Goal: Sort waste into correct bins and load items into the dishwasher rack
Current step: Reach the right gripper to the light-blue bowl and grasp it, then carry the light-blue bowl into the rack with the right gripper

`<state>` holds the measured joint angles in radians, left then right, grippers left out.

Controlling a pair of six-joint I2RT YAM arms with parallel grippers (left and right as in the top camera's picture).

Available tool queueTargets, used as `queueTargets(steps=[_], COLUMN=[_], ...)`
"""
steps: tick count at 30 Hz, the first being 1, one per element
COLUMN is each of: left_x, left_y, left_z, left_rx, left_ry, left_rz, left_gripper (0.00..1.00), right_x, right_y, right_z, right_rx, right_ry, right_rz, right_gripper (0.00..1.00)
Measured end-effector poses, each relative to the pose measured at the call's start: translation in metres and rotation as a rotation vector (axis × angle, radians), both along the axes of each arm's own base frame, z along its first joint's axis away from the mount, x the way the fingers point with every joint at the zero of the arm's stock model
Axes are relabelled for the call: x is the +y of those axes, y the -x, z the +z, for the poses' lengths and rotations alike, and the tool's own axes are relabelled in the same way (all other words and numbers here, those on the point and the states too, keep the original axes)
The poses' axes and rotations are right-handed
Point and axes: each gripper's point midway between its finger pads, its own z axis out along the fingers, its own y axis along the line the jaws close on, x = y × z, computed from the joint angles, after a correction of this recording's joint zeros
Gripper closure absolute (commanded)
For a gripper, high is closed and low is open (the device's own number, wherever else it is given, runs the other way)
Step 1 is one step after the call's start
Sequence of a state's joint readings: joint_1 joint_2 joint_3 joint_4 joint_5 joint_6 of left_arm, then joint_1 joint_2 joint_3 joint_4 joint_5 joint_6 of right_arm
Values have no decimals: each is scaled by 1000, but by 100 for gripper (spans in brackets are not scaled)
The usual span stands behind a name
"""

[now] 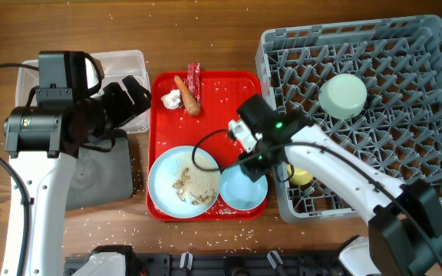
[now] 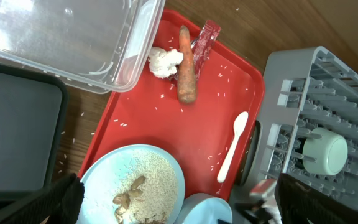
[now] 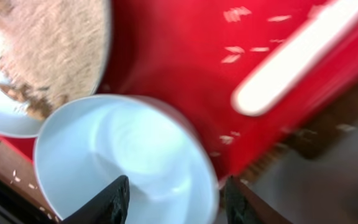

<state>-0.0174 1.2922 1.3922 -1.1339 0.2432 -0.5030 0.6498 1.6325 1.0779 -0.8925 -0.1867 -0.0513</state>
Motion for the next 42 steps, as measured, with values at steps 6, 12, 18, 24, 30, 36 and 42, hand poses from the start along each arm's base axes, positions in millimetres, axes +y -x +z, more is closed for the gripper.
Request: queueTargets(steps=[6, 12, 18, 24, 30, 36, 42], left_x=[0, 0, 0, 0, 0, 0, 0], left_y=[0, 0, 0, 0, 0, 0, 0], left_z=[0, 0, 0, 0, 0, 0, 0], left_rx=[0, 0, 0, 0, 0, 0, 0], left_ry=[0, 0, 0, 0, 0, 0, 0], left_rz=[0, 0, 0, 0, 0, 0, 0], left_gripper=[0, 0, 0, 0, 0, 0, 0], right_x=[-6, -17, 3, 10, -7, -1, -83], right_y=[4, -2, -33, -45, -25, -45, -115], right_z=[-42, -26, 46, 7, -45, 8, 137], right_rx=[9, -42, -295, -265, -113, -225, -676], right_ry=[103, 145, -28, 24, 149, 103, 202], right_rz=[-7, -64, -46, -4, 7, -45, -449], right_gripper=[92, 47, 46, 53, 96, 96, 96])
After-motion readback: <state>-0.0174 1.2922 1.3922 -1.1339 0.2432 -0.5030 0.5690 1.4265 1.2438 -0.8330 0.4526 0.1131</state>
